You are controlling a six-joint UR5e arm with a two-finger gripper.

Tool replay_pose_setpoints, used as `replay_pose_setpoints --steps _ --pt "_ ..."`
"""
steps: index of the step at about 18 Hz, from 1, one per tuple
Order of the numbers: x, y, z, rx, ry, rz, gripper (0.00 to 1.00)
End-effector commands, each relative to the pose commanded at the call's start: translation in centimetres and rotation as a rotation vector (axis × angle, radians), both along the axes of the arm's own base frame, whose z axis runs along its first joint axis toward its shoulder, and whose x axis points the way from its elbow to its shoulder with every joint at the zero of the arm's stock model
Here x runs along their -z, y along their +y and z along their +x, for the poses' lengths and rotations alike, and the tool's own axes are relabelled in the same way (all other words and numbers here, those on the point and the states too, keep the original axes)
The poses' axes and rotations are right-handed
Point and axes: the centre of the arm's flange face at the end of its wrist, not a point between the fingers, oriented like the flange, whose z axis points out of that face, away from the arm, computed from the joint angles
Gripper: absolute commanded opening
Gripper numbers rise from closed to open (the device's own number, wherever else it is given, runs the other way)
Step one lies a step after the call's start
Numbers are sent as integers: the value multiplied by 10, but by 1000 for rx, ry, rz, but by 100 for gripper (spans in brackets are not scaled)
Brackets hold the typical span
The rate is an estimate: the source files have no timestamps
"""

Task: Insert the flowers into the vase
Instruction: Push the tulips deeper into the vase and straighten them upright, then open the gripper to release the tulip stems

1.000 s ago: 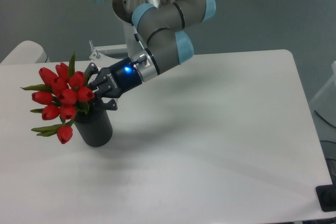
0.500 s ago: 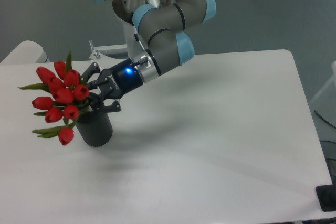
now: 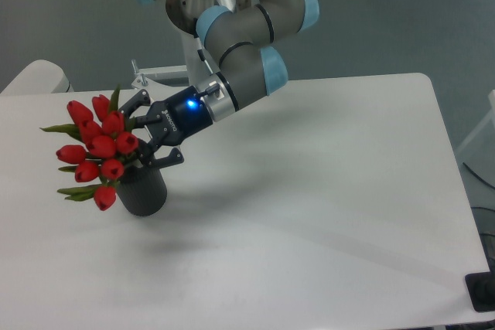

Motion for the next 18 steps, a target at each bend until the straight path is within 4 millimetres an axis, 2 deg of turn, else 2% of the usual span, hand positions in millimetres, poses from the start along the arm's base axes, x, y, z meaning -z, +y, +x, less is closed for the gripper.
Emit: replay_pose_setpoints --steps 2,5,13,18 --pt "1 -1 1 -2 27 -29 85" --pt "5 -1 -2 -5 88 -87 100" --pt "10 -7 -7 -10 181 -133 100" --pt "2 -18 -14 -35 272 -188 100"
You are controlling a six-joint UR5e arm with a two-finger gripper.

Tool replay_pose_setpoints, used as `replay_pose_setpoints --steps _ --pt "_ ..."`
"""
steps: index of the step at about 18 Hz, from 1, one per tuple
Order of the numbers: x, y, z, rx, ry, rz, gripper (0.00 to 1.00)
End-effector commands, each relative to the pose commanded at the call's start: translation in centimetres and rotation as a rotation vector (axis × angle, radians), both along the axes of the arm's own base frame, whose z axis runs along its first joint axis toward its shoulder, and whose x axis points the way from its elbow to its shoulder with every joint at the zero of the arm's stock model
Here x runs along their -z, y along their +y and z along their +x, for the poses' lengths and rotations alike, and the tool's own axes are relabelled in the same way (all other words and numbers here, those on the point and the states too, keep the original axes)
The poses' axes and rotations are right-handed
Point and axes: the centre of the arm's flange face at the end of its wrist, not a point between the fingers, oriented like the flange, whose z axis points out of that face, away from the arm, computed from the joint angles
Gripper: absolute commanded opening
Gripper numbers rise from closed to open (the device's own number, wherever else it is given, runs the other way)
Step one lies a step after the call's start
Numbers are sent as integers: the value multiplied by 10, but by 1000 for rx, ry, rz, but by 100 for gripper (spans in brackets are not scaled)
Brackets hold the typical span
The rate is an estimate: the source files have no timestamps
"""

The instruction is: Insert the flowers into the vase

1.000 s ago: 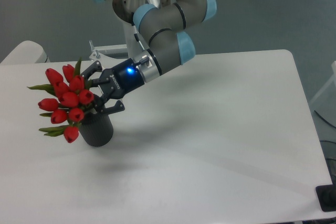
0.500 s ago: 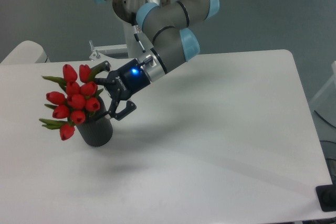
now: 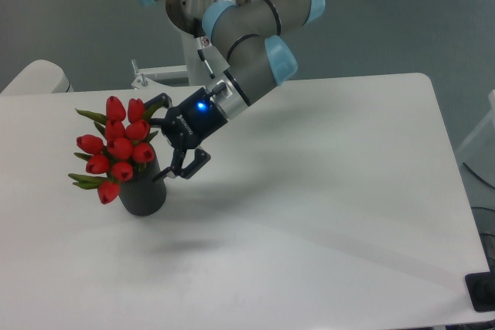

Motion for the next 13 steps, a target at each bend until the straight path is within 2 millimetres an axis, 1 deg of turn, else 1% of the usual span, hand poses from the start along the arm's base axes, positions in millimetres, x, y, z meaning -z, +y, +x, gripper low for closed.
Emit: replay_pose_setpoints --steps 3,6,7,13 --pt "-3 -3 -2 -9 5 -2 100" --pt "-23 -8 2 -19 69 -20 100" --pt "-27 -9 3 -25 89 -39 100" --pt "-27 -12 -3 -36 105 -51 100"
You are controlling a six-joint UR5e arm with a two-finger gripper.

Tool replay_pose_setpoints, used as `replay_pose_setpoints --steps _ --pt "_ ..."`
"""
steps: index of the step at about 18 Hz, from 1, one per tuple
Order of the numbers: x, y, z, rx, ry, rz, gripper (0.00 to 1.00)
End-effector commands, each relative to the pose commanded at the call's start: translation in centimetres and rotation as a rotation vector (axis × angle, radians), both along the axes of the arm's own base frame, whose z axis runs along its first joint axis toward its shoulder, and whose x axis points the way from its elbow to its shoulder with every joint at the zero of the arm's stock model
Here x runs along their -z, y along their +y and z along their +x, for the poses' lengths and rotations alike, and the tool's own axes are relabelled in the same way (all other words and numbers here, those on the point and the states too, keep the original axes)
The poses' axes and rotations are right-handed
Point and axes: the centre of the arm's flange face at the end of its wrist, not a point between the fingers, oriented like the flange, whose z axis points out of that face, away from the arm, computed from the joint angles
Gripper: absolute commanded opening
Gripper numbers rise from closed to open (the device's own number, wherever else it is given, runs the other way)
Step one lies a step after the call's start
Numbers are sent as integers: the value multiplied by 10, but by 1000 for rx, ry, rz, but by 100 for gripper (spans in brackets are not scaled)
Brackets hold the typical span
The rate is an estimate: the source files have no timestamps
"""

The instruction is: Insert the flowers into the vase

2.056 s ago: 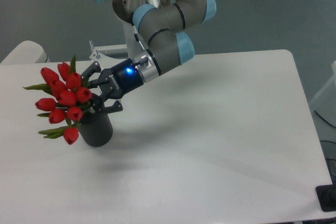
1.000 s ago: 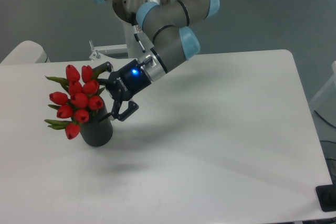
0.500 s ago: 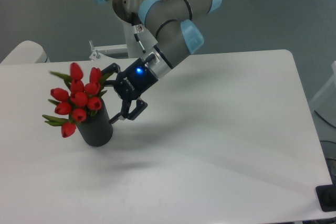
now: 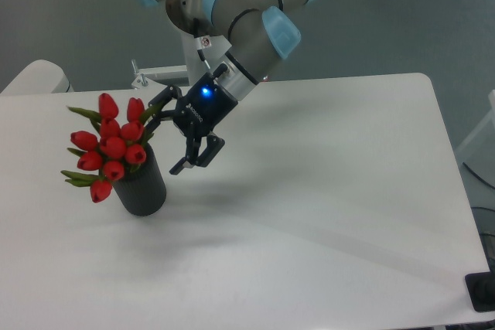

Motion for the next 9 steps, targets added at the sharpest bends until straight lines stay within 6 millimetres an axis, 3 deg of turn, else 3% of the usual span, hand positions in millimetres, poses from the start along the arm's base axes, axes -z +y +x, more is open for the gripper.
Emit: replay_pose_setpoints --steps 5,9 --pt "-4 -4 -7 -20 35 -27 100" --pt "-48 1 -43 -82 236 -121 100"
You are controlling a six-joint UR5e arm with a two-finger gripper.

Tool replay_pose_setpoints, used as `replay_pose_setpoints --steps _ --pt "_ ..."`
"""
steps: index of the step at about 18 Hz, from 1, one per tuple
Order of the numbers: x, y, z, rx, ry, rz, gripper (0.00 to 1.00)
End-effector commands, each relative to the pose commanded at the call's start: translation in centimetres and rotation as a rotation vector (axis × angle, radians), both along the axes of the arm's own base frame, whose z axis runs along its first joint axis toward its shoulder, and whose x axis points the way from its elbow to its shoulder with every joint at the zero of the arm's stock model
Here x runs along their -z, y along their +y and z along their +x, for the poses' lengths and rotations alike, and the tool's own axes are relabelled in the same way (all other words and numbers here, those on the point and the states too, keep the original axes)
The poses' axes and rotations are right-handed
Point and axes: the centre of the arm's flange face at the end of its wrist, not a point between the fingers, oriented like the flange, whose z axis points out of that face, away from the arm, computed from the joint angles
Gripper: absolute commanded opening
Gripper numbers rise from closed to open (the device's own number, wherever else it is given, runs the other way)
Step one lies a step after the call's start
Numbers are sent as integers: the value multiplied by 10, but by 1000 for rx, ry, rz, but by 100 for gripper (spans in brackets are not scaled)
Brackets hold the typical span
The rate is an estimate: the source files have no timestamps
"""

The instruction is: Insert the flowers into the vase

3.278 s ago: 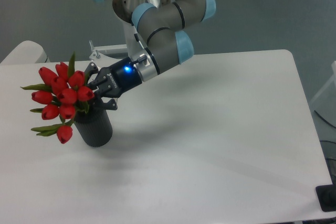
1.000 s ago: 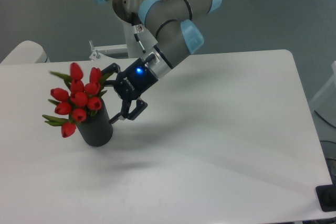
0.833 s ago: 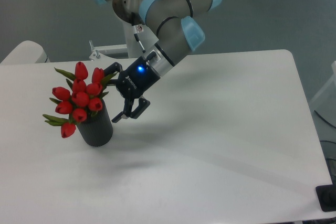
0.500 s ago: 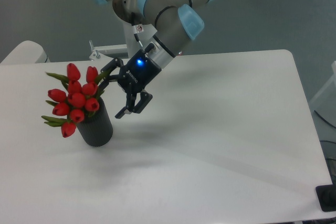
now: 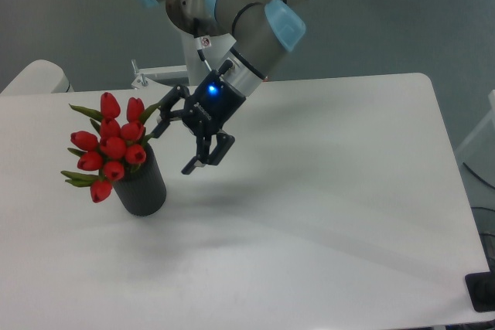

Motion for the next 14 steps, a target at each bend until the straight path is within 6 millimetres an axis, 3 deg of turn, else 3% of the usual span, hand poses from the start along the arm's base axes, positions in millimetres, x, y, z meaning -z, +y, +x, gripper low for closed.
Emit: replay_pose_setpoints --steps 2,7,9,14 --pt "-20 -3 -22 -43 86 -40 100" --pt "-56 -41 -100 -170 216 -59 100" --pt "-66 -51 -117 -191 296 -107 100" --pt "-64 -83 -142 -153 447 -292 100"
